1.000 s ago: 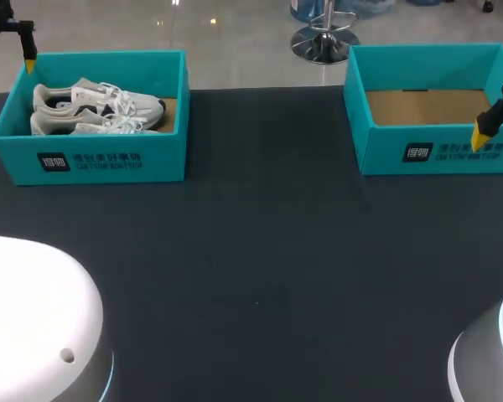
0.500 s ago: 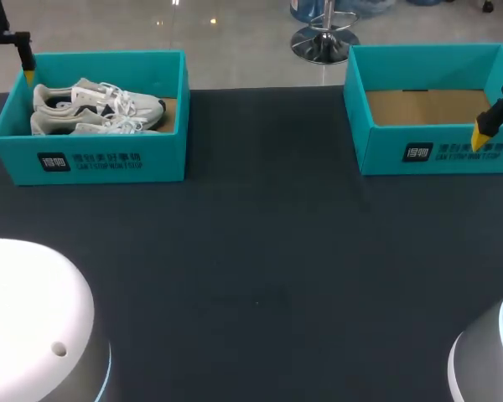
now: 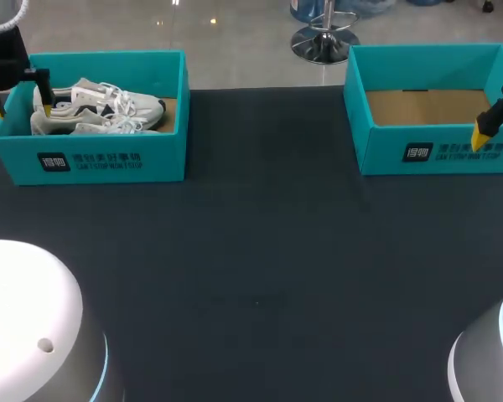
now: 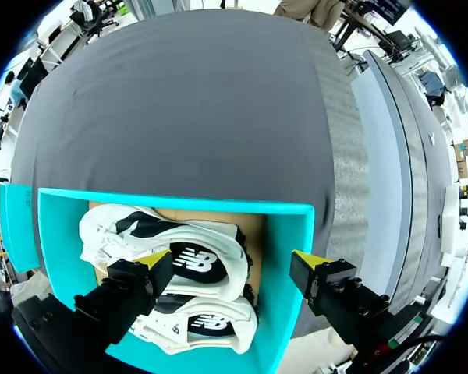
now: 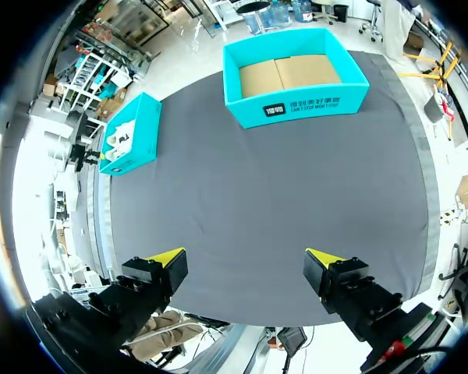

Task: Take the shoe out of the shoebox, open the shoe tongue, remove and reinsert the insole, then place the shoe into the shoebox

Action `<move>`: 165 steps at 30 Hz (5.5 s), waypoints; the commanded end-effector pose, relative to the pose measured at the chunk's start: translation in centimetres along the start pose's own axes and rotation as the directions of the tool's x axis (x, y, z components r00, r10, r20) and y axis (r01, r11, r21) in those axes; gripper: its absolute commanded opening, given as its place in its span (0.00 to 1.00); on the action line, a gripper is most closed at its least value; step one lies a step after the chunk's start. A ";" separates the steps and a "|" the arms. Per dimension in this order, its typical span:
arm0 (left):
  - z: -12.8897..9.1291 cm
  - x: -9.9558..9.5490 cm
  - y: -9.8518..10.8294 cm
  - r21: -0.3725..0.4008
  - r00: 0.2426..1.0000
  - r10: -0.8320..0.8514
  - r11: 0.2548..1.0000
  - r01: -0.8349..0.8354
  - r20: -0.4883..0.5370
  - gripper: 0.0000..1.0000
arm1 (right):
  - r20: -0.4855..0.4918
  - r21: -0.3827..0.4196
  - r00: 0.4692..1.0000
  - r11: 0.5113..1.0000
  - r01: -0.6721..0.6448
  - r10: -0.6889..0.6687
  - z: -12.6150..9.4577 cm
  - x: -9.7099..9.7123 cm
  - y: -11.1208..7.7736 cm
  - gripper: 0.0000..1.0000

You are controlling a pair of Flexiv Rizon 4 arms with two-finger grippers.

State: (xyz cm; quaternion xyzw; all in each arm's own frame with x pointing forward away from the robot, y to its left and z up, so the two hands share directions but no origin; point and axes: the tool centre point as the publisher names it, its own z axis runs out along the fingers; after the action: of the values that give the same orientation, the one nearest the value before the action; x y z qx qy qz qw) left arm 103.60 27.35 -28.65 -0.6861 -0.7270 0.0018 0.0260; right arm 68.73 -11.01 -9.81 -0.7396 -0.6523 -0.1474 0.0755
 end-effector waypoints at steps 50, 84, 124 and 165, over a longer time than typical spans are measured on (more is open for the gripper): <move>5.6 0.8 3.7 -0.010 0.999 0.045 0.999 -0.045 -0.017 0.00 | 0.003 0.006 1.000 1.000 0.000 0.000 0.0 0.1 0.3 1.00; -20.0 4.3 -2.0 -0.127 0.994 -0.095 0.988 0.088 -0.057 0.00 | 0.003 0.006 1.000 1.000 0.000 0.000 0.0 0.1 0.3 1.00; -16.1 -24.0 -31.4 -0.113 0.997 0.033 0.993 -0.042 -0.076 0.00 | 0.003 0.006 1.000 1.000 0.000 0.000 0.0 0.1 0.3 1.00; -2.5 -31.9 -35.1 -0.124 0.986 -0.054 0.992 0.035 -0.156 0.00 | 0.003 0.006 1.000 1.000 0.000 0.000 0.0 0.1 0.3 1.00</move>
State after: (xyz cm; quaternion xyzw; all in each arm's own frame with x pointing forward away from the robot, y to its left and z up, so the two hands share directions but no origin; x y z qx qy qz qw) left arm 69.94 -5.55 -23.00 -0.6677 -0.7379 -0.0941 0.0297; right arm 68.73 -11.01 -9.80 -0.7397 -0.6522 -0.1474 0.0755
